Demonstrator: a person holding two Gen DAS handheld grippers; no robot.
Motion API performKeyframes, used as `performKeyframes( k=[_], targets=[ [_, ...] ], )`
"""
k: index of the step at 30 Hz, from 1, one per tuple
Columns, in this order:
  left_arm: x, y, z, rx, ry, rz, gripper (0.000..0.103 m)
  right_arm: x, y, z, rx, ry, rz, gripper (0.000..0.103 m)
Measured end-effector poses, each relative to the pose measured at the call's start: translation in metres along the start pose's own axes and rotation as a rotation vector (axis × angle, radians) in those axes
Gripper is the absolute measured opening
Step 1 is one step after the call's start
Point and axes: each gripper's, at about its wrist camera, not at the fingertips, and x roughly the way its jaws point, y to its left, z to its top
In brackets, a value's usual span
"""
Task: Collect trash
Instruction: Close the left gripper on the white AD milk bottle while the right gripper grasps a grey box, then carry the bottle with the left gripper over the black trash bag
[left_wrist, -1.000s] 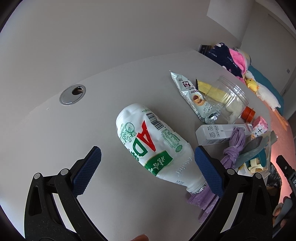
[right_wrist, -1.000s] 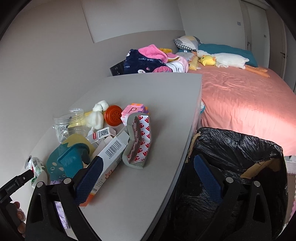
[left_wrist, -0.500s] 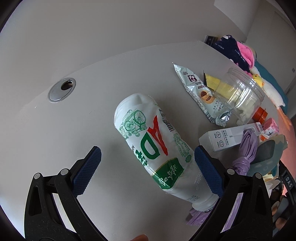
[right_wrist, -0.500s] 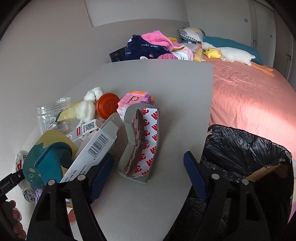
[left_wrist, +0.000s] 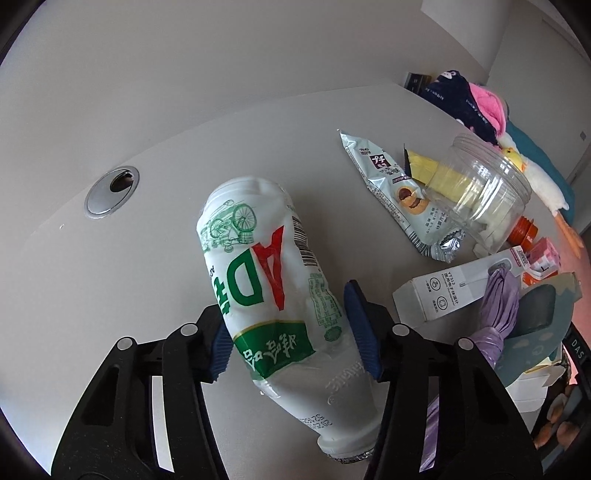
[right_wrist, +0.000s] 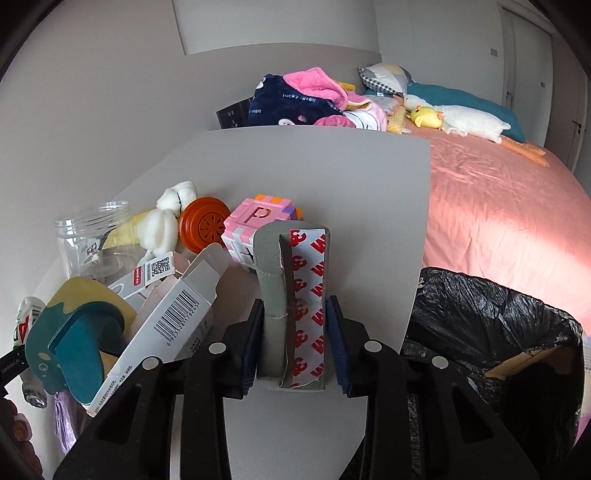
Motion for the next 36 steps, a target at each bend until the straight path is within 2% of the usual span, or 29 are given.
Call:
performKeyframes(
  k=[6, 14, 21, 27, 36],
  targets=[
    [-0.004, 0.001, -0.003, -0.001, -0.002, -0.055, 0.042, -0.014, -0.004, 0.0, 0.02, -0.027, 0.022, 0.035],
    [-0.028, -0.003, -0.009, 0.015, -0.062, -0.047, 0.03, -0.039, -0.006, -0.003, 0.021, -0.055, 0.034, 0.035],
    [-0.046, -0.012, -0.015, 0.047, -0.103, -0.068, 0.029, -0.063, -0.008, -0.008, 0.013, -0.088, 0.036, 0.035],
    [-0.083, -0.025, -0.021, 0.081, -0.175, -0.107, 0.029, -0.089, -0.014, -0.01, 0.017, -0.128, 0.034, 0.035],
    [-0.107, -0.06, -0.034, 0.136, -0.204, -0.163, 0.029, -0.122, -0.031, -0.016, 0.028, -0.172, 0.021, 0.035]
  ],
)
